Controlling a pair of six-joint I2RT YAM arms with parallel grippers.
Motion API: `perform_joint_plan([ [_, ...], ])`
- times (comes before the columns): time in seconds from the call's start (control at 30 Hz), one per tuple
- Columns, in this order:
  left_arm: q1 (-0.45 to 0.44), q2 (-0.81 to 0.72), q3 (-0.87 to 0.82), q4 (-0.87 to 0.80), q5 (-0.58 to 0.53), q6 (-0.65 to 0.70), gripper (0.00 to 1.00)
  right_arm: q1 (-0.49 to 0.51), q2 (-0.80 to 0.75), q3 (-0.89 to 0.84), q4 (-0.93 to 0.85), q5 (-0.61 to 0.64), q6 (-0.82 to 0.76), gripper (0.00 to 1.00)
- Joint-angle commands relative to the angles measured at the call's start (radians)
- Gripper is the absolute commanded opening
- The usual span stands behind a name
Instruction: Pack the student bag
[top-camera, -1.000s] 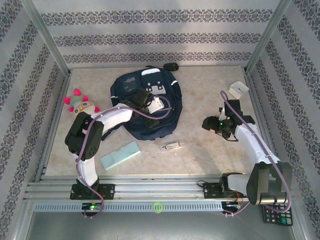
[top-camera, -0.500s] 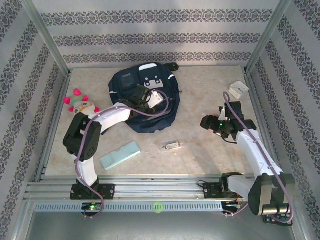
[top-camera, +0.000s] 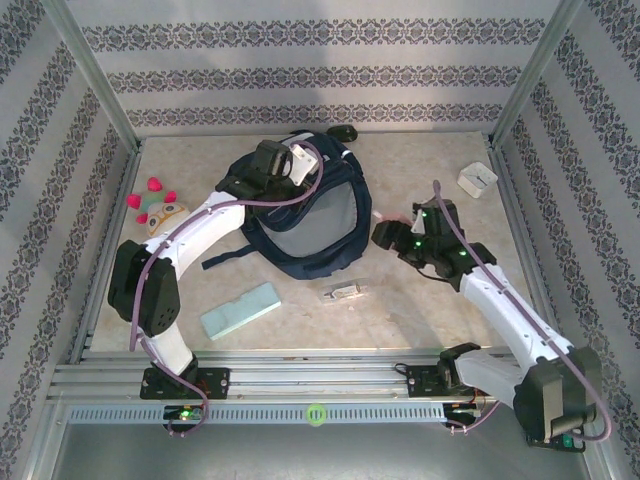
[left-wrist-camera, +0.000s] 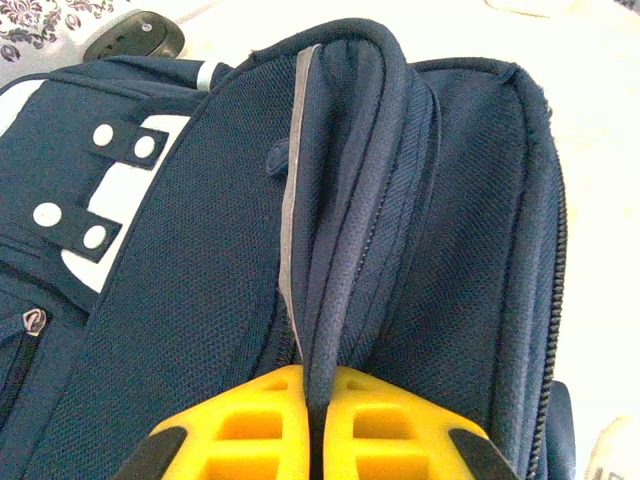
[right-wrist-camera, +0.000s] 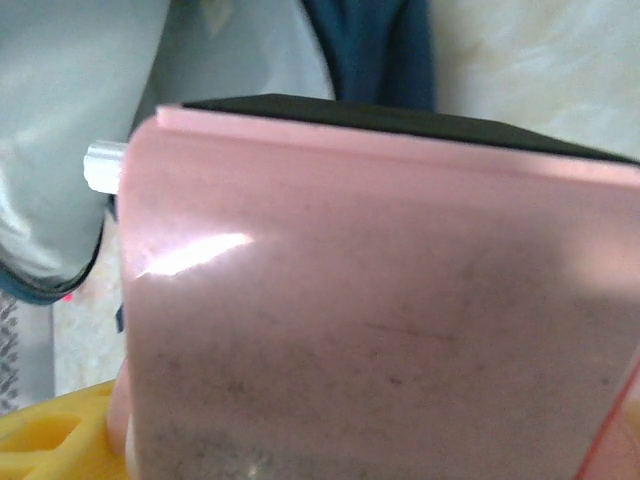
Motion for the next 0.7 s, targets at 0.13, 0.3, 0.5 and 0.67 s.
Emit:
perform_joint_plan([
  [0.13, 0.017, -0.052, 0.051, 0.065, 0.074, -0.09, 0.01, 0.162, 0.231, 0.082, 0.358, 0.023, 0.261, 0.68],
  [0.3, 0.026, -0.065, 0.04, 0.089, 0.08, -0.104, 0.01, 0.212, 0.433, 0.176, 0.467, 0.039, 0.322, 0.7],
  [0.5, 0.042, -0.075, 0.023, 0.106, 0.101, -0.116, 0.02, 0.22, 0.64, 0.28, 0.588, -0.005, 0.355, 0.73],
  [0.67, 0.05, -0.076, 0.006, 0.125, 0.111, -0.134, 0.02, 0.215, 0.748, 0.369, 0.588, -0.012, 0.312, 0.87],
])
